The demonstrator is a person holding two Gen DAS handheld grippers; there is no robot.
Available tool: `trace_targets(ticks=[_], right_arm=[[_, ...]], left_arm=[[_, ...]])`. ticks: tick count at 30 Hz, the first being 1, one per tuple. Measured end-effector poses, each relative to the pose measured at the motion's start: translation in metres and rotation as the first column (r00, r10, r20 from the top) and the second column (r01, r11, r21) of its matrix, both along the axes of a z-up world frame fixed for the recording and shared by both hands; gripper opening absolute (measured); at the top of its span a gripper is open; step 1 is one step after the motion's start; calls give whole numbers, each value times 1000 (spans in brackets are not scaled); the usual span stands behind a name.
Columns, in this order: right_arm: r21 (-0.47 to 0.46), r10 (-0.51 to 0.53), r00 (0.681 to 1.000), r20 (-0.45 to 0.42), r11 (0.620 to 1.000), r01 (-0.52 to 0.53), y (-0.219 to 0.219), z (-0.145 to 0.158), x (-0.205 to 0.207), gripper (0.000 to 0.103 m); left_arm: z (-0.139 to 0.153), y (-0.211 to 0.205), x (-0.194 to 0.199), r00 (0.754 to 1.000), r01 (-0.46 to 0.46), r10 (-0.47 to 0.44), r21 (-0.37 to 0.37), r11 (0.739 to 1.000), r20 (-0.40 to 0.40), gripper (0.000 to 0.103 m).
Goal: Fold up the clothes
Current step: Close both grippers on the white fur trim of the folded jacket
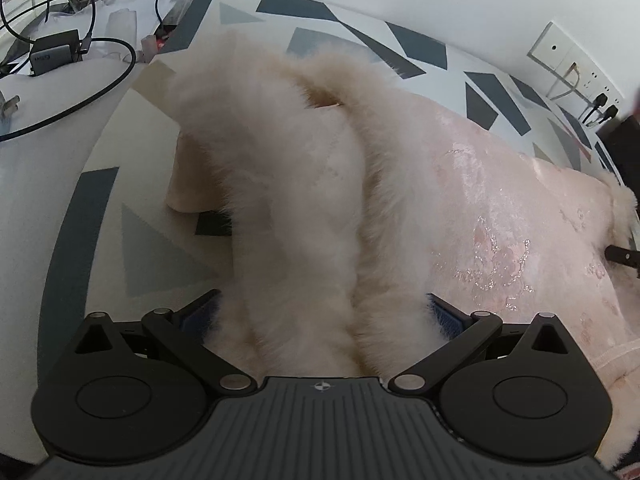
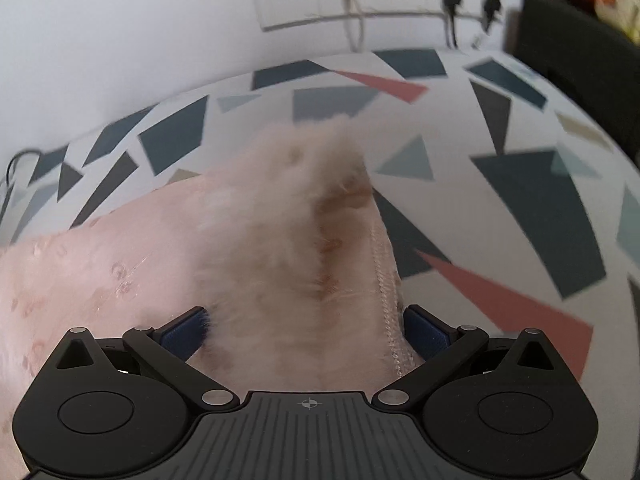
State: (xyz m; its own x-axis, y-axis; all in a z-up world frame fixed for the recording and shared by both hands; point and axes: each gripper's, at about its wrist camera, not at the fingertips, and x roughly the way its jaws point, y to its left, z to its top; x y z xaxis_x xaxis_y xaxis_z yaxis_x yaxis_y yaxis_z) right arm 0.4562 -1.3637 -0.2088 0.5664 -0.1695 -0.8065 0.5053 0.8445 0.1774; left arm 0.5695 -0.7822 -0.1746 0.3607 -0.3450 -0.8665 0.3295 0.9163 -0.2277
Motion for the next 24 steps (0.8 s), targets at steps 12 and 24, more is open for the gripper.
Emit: trace_targets(ticks=[12,24], right_arm=[[24,195,981,-6,981,-194,38,2,25,102],[77,123,992,-5,989,-123,15,5,24,102]], left_arm=[[9,-48,-4,988,152,-152,21,988,-10,102],[6,-32,3,996,87,-87,37,996,-4,103]])
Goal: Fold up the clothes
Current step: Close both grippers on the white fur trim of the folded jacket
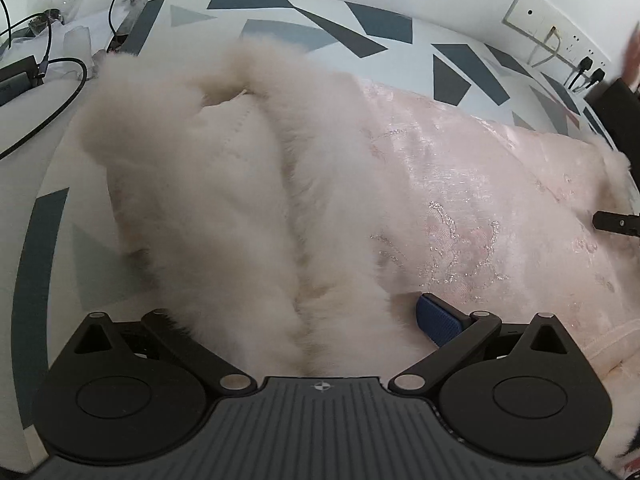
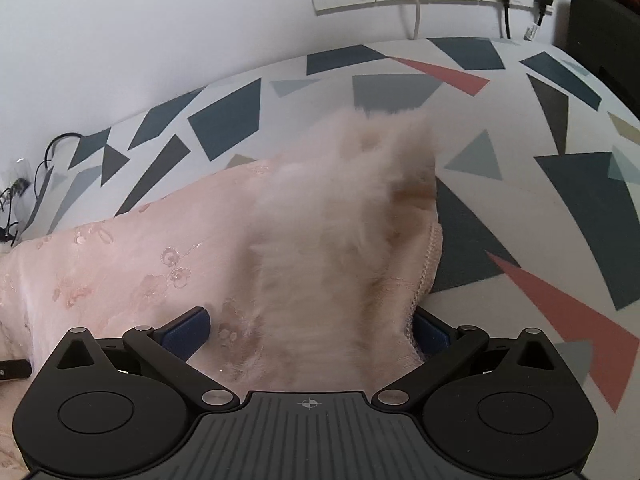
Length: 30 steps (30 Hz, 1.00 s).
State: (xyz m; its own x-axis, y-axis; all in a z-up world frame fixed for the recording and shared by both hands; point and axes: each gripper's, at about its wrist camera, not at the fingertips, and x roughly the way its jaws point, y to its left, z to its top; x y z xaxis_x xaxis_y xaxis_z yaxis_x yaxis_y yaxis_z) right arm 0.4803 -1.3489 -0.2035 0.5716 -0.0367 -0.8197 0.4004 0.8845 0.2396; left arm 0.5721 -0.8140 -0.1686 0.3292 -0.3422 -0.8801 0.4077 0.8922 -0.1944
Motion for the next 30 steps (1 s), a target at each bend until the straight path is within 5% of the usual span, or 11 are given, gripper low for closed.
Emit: trace_targets(ticks=[7,24,30], right_arm=[[-109,22,998,-60,994,-28,15,-4,8,102],[-141,-4,998,-56,990,-4,20,-6,9,102],[-99,52,997,-51,993,-57,30,-4,13,102]], left_arm=[[-3,-3,-8,997,-62,62,4,998,47,103],[-5,-8,-9,991,-120,120,1,993,63,103],[-4,-17,-11,997,-42,42,4,999,62,103]])
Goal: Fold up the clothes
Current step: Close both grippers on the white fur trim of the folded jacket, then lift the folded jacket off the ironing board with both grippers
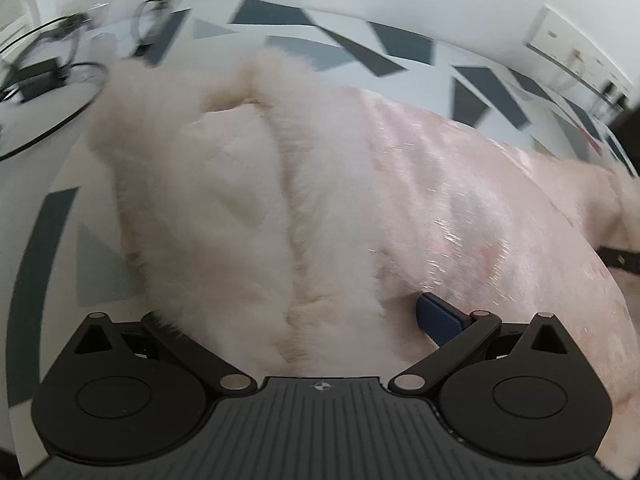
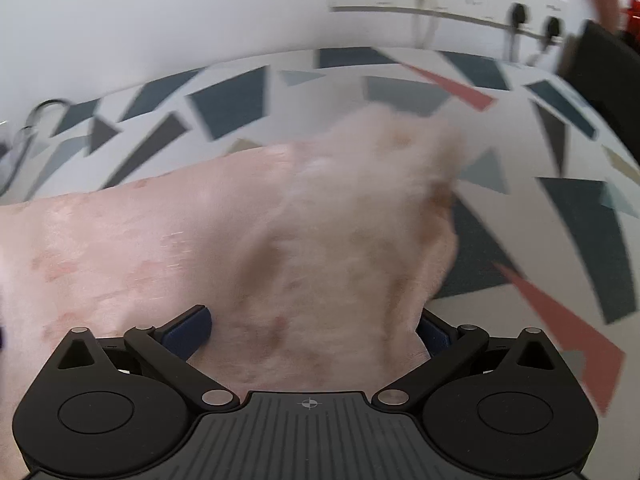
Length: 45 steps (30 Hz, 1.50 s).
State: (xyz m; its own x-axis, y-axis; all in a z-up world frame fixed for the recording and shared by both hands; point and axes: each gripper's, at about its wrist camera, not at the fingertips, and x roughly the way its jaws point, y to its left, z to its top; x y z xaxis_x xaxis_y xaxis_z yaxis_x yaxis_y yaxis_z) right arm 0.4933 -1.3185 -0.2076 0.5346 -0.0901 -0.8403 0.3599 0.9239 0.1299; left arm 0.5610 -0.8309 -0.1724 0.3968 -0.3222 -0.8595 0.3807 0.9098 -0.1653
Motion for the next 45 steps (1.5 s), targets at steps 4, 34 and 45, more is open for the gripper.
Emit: trace_targets(ticks=[4,34,45], right_arm=[[27,61,998,1,998,-61,14,1,4,102],[-367,267,816,513,927,-73,93,161,-54,17],[-390,451,649,612,887,-248,151,198,-46,18]], left_arm=[[6,-11,-3,994,111,-111,-9,994,-18,102],[121,35,-70,877,-66,140,-173,983,459,19],[166,116,-141,763,-281,346,-202,938,546,19]])
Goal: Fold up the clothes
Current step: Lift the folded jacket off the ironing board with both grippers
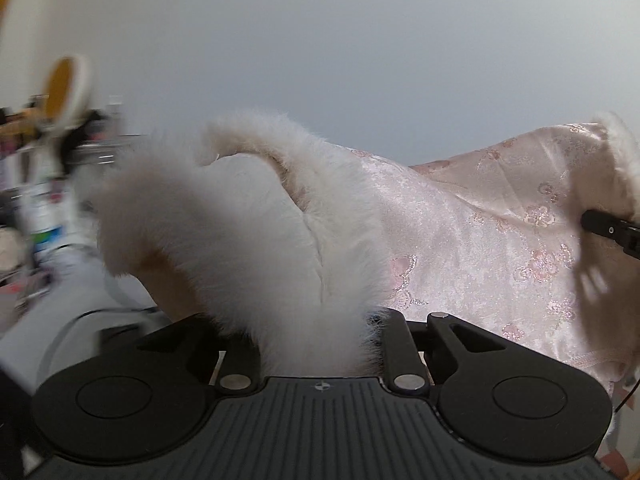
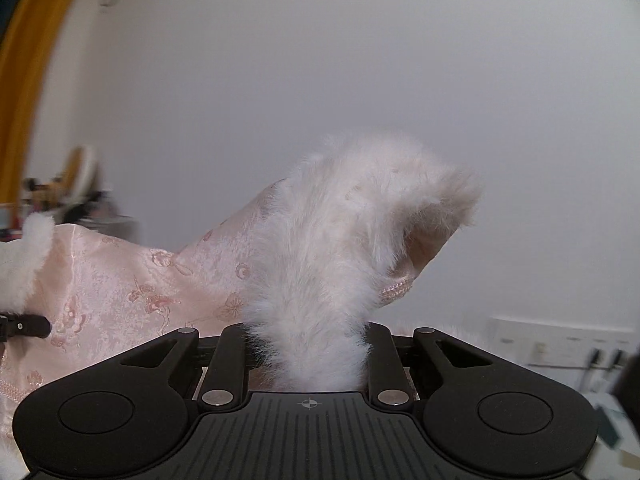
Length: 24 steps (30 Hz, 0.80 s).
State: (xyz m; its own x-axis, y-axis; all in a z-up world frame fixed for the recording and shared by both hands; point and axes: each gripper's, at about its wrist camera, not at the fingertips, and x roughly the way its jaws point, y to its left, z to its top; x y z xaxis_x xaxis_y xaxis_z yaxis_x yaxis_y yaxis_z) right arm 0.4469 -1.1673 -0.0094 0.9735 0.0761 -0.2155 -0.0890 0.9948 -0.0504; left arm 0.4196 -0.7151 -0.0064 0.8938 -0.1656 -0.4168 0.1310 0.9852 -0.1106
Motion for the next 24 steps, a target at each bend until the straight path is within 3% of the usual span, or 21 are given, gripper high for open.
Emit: trace_targets(ticks=[3,5,11,14,18,24], right_arm=[[11,130,991,-17,992,-129,22,-5,5,18],[-49,216,976,-17,975,-216,45,-10,4,18],[39,492,870,-36,871,-491,102,-18,-10,18],[50,590,806,-46,807,-588,142,-23,-31,18],[84,675,728,-118,738,-670,191,-28,-53,18],[47,742,640,-200,660,-750,283,-27,-80,18]], left_arm=[[-3,21,-37,991,-131,131,6,991,-28,19],[-5,34,-63,974,-222,222,8,975,-51,19],[-13,68,-155,870,-474,476,51,879,-125,19],[-13,88,-201,799,-580,584,69,811,-145,19],[-20,123,-252,704,-688,678,34,725,-210,19],[-40,182,-311,647,-748,726,-7,664,-235,19]])
